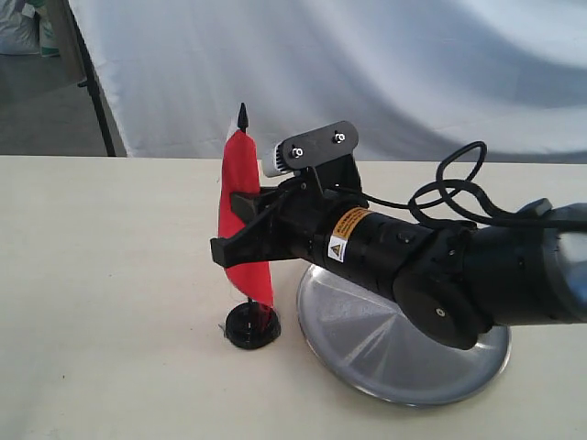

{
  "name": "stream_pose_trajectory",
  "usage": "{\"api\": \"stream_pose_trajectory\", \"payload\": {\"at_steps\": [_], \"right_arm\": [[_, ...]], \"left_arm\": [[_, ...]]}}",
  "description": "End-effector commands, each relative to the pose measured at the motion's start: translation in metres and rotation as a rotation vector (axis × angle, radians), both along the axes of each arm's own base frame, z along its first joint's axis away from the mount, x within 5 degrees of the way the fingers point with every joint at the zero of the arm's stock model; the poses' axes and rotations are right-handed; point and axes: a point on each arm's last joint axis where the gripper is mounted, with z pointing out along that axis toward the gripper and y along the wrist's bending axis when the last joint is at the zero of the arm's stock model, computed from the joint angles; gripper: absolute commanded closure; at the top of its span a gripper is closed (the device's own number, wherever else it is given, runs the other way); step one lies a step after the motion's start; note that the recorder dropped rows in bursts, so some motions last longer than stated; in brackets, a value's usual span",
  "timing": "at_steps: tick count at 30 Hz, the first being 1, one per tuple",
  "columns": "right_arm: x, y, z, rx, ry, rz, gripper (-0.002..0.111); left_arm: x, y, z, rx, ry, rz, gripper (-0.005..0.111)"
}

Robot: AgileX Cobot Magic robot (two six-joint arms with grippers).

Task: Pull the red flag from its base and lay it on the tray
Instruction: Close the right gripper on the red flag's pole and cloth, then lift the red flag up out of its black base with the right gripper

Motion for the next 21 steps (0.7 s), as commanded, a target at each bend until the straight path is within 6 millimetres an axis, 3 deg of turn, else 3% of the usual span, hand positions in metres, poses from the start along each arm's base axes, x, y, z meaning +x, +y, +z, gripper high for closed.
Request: {"api": "stream_pose_trajectory", "payload": {"at_steps": [1,7,14,17,21], "right_arm": [[0.001,0.002,-0.002,0.007,-0.013,0.000,0.109],[0.001,0.002,0.007,0.061,-0.054,0.005,0.109],[-0.010,-0.009,0.061,0.196,-0.183,0.011,0.109],[-0.015,-0.016,0.076,0.167,-0.212,0.004,0.109],[-0.013,-0.026,0.075,0.034,-0.228,-0.064,0.109]], "left_arm": [[0.000,0.000,-0.001,-0.013,-0.001,0.005,0.107],[0.000,0.000,-0.001,-0.013,-0.001,0.005,0.107],[0.000,0.000,-0.001,-0.010,-0.001,0.005,0.107],[0.000,0.000,-0.001,-0.010,-0.001,0.005,0.107],[0.000,0.000,-0.001,-0.010,-0.001,0.005,0.107]]}}
